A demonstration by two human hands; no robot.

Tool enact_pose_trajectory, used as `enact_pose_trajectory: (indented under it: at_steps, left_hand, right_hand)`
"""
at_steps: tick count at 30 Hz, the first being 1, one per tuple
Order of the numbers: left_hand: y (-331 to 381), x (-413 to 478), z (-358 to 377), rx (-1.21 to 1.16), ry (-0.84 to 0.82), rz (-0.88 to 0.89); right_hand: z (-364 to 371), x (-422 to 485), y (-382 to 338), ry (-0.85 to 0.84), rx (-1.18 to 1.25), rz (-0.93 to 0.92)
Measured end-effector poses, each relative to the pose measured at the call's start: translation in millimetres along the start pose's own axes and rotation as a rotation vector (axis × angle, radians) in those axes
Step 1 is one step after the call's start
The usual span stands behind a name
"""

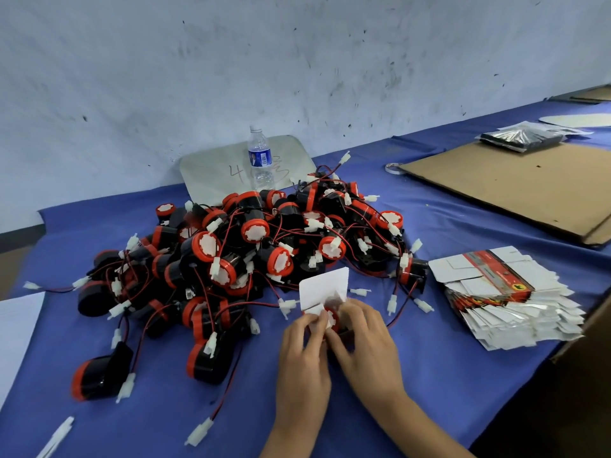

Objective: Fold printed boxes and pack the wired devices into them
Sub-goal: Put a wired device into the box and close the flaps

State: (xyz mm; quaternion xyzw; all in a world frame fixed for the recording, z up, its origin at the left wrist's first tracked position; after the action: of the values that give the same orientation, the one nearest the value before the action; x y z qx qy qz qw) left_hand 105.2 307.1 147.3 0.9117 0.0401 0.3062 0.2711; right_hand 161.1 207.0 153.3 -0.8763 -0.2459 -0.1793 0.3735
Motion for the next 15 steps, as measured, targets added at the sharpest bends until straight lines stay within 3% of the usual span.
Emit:
enact_pose_trajectory:
  at_steps: [8, 12, 15]
  left_hand:
    - [-0.8, -0.7, 8.3, 0.067, -0.024, 0.018]
    - [-7.0, -1.9, 11.6, 0.073, -0.044, -0.005]
    - [-2.1, -2.1, 8.3, 0.112, -0.016, 0.026]
  right_hand:
    - [-0.3, -11.7, -5.3, -0.100, -0.143, -0.102]
    - [-11.9, -13.2, -16.7, -0.072, -0.062, -0.138]
    - [-30.2, 3.2, 3.7, -0.007, 0.173, 0.041]
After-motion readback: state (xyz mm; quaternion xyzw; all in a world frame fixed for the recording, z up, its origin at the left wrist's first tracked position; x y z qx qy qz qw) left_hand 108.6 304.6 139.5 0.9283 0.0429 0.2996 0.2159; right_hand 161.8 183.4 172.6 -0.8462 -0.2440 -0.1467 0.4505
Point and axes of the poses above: each hand's wrist, its own x-axis towards the middle knuckle, its own z-axis out of the palm, y = z × x, the point moved 10 cm from there along x, towards the middle knuckle, and after that the axes turned 1 degree about -y, right-handed, at the moved point
